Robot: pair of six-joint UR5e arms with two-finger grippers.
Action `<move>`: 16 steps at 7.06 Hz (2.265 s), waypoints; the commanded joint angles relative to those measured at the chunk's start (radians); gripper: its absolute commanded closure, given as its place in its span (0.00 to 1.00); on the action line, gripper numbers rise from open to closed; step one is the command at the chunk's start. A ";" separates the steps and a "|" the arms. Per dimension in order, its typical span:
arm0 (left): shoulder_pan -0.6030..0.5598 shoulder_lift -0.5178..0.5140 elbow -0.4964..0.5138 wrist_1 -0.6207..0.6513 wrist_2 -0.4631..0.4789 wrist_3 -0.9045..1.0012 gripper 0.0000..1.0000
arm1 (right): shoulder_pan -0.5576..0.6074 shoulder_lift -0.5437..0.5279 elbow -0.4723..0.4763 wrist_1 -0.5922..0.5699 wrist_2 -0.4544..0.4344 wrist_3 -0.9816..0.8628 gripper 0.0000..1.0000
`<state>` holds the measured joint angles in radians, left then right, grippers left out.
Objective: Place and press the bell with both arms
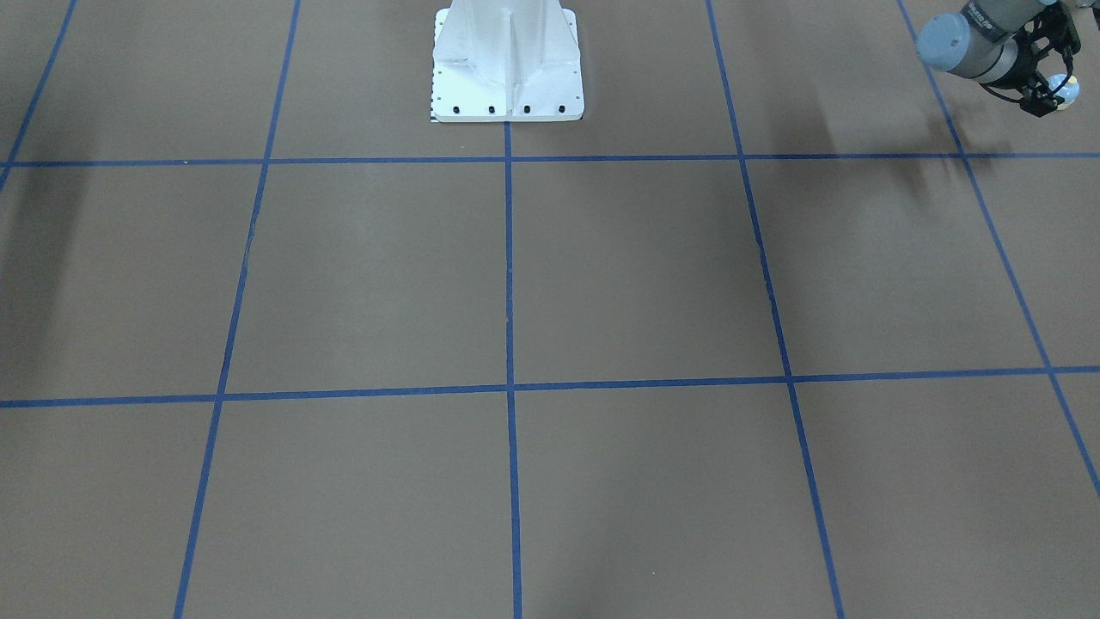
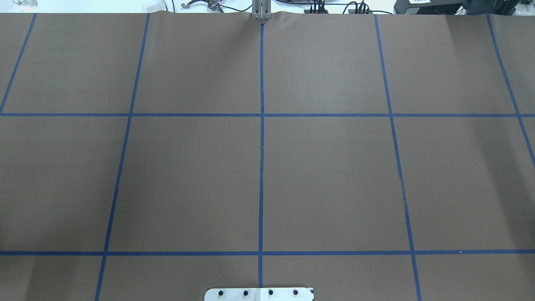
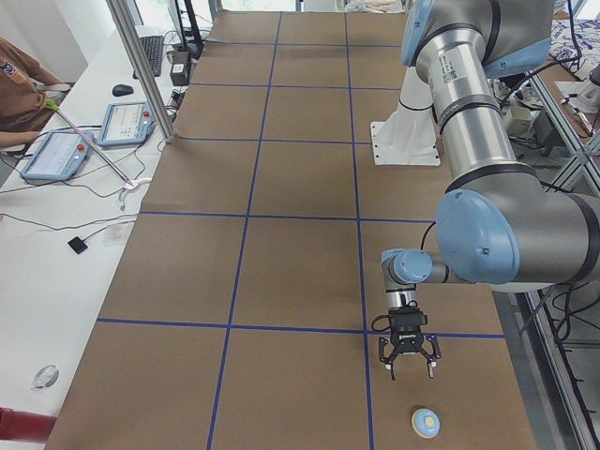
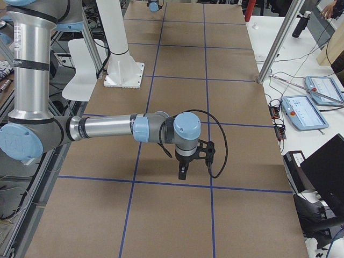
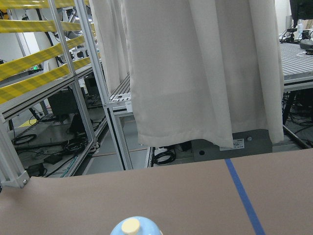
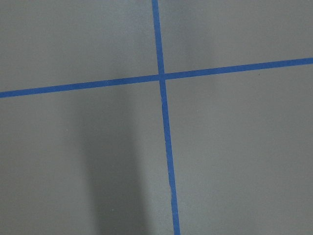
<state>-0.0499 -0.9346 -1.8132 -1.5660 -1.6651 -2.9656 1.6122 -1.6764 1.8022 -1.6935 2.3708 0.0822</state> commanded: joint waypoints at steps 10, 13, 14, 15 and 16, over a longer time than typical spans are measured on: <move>0.033 -0.043 0.248 -0.190 -0.050 -0.090 0.00 | 0.000 0.000 0.023 0.000 -0.001 0.001 0.00; 0.045 -0.076 0.317 -0.221 -0.051 -0.096 0.00 | 0.000 0.000 0.025 0.000 -0.001 0.001 0.00; 0.051 -0.078 0.325 -0.230 -0.062 -0.096 0.00 | 0.000 0.000 0.025 0.000 0.001 0.001 0.00; 0.059 -0.078 0.327 -0.233 -0.065 -0.102 0.00 | 0.002 -0.002 0.026 0.000 0.005 0.001 0.00; 0.064 -0.078 0.327 -0.233 -0.065 -0.113 0.00 | 0.002 -0.005 0.034 0.000 0.004 0.001 0.00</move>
<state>0.0070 -1.0114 -1.4892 -1.7967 -1.7281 -3.0684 1.6131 -1.6786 1.8301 -1.6935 2.3740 0.0828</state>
